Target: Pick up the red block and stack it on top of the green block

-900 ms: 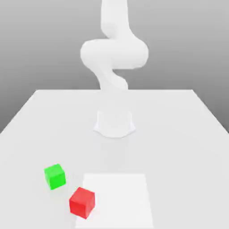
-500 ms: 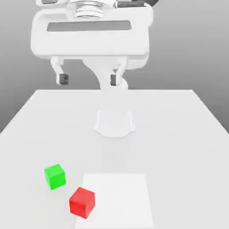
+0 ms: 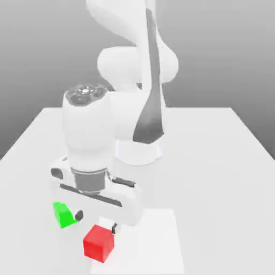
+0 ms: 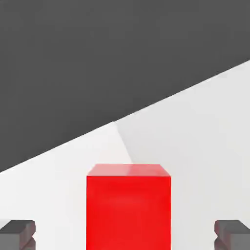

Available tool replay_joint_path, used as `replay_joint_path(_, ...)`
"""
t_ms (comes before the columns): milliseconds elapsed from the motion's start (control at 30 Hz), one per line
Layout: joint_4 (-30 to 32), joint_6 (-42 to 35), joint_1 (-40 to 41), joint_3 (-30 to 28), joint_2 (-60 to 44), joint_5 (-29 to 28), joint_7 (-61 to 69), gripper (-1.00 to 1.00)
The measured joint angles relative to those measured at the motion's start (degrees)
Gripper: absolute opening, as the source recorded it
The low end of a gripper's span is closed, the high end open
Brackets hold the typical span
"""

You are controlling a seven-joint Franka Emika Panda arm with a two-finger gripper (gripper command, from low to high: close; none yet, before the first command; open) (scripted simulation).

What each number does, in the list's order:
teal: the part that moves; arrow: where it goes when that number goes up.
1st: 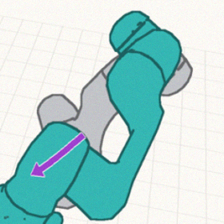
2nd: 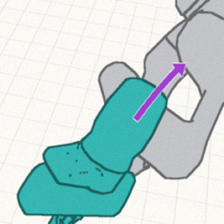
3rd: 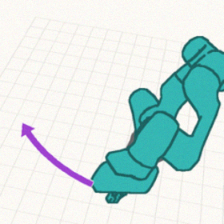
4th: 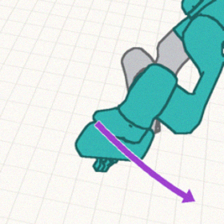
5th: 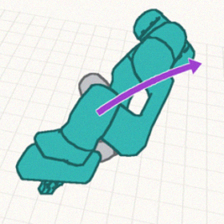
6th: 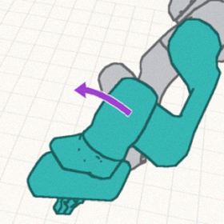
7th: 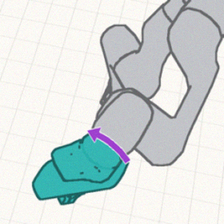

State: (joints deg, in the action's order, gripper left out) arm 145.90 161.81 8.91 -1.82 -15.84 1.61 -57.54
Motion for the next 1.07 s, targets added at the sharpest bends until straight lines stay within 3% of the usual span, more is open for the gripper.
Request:
replay_joint_path(33, -0.29, 1.74, 0.15, 0.19, -2.08, 0.18, 0.12, 0.0)
replay_joint_path(67, -0.5, 2.92, 0.24, 0.3, -3.48, 0.31, 0.22, -1.0)
replay_joint_path(300, -0.49, 2.95, 0.3, 0.36, -3.49, 0.19, 0.11, -1.0)
replay_joint_path(467, 0.92, -4.67, 0.07, -0.13, 5.54, -0.71, -0.58, -1.0)
replay_joint_path(733, 13.12, -8.57, 11.8, -6.86, 21.74, -4.07, -14.7, -1.0)
replay_joint_path(933, 14.2, 1.13, 12.34, -6.62, 13.02, 0.07, -13.27, -1.0)
replay_joint_path(967, 14.13, 2.86, 12.61, -6.15, 11.2, 1.0, -12.62, 1.0)
replay_joint_path(1067, 14.13, 2.86, 12.61, -6.15, 11.2, 1.0, -12.63, 1.0)
